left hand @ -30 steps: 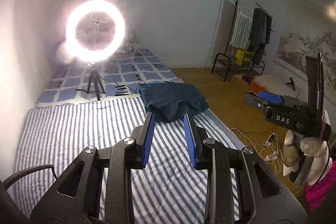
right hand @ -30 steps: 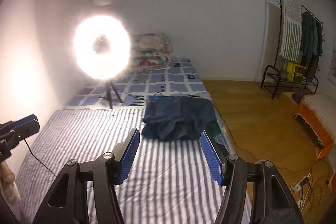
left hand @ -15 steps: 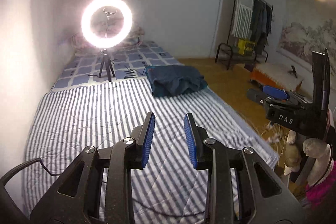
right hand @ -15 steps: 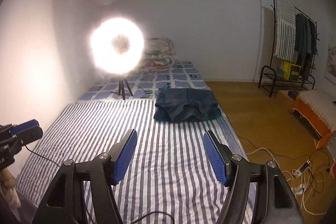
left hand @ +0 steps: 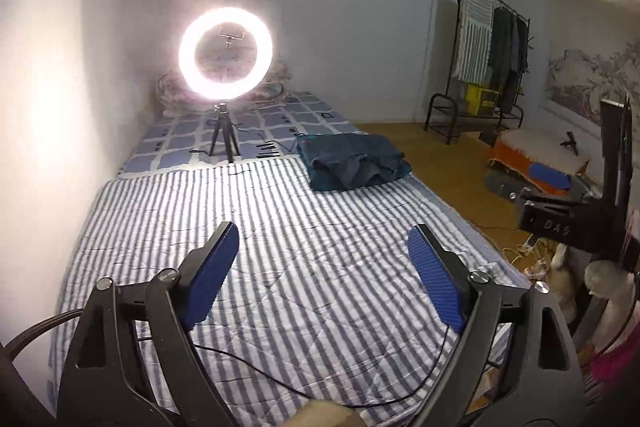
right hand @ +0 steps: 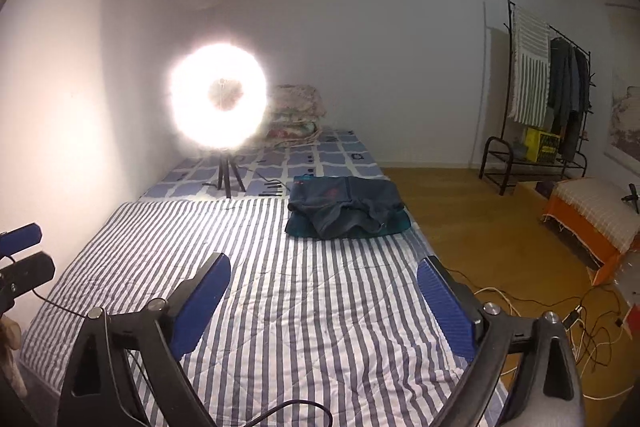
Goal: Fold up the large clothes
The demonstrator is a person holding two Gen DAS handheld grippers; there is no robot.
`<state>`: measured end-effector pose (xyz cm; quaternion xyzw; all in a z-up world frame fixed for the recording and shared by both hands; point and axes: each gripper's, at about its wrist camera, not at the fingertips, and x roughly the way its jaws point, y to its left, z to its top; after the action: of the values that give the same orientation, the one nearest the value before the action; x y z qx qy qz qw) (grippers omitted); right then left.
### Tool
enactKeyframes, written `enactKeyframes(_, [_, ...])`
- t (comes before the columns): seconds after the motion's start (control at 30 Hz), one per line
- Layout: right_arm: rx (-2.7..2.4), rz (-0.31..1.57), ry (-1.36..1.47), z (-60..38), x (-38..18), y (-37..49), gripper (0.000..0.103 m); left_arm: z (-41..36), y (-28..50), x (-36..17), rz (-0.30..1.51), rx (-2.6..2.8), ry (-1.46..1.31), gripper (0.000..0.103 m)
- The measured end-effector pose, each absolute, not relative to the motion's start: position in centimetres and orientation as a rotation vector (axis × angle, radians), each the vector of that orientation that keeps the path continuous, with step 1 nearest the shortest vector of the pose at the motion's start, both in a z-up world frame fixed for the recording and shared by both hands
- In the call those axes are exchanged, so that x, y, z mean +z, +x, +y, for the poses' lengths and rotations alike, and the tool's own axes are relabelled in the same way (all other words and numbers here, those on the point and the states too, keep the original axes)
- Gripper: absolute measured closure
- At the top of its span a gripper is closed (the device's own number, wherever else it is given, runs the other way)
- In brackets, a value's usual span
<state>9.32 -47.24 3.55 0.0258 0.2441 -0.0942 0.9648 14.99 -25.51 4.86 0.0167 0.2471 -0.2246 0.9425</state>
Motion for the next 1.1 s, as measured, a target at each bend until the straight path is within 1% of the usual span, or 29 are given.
enactKeyframes(0.07, [-0.194, 0.490, 0.058, -47.3, 3.5, 9.3, 0.000, -25.2, 15.0, 4.8, 0.505, -0.451, 0.023, 0.005])
enactKeyframes(0.3, [-0.178, 0.491, 0.057, -46.6, 3.3, 9.4, 0.000, -25.5, 14.9, 4.6, 0.530, -0.416, 0.028, 0.000])
enactKeyframes(0.57, [-0.171, 0.494, 0.029, -45.9, 3.1, 9.3, 0.000, -26.4, 13.9, 4.3, 0.485, -0.353, 0.084, 0.000])
enactKeyframes(1.1, [-0.170, 0.506, 0.040, -46.3, 2.6, 9.7, 0.000, -26.6, 14.1, 3.4, 0.506, -0.361, 0.099, 0.000])
